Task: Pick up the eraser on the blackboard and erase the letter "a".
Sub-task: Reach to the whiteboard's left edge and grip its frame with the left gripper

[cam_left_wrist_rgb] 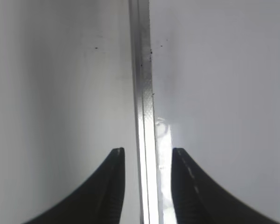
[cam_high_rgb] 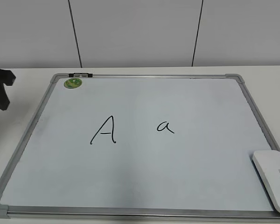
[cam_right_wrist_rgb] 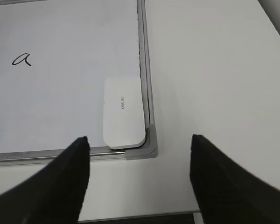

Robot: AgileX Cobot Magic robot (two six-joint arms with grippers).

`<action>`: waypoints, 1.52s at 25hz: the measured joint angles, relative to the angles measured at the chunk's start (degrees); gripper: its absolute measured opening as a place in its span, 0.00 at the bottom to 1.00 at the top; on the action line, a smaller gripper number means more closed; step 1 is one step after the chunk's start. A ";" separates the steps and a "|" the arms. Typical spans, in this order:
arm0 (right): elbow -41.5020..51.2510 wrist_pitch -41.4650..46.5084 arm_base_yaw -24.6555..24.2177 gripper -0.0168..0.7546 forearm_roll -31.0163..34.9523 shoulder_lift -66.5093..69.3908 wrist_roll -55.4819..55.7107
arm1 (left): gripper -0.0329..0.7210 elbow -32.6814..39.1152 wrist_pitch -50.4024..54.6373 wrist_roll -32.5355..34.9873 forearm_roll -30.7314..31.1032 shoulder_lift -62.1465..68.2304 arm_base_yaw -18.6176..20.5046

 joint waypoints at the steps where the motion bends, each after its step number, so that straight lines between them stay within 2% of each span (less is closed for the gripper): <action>1: 0.00 0.00 0.00 0.67 0.00 0.00 0.00 | 0.37 -1.30 0.47 0.00 0.00 1.94 -0.52; 6: 0.00 0.00 0.00 0.67 0.00 0.00 0.00 | 0.36 -5.93 1.56 0.00 0.00 9.52 -1.97; 16: 0.00 0.00 0.00 0.67 0.00 0.00 0.00 | 0.36 -12.70 2.69 -2.82 2.46 17.46 -2.06; 38: 0.00 0.00 0.00 0.67 0.00 0.00 0.00 | 0.37 -15.78 2.20 -3.65 4.30 27.09 -2.06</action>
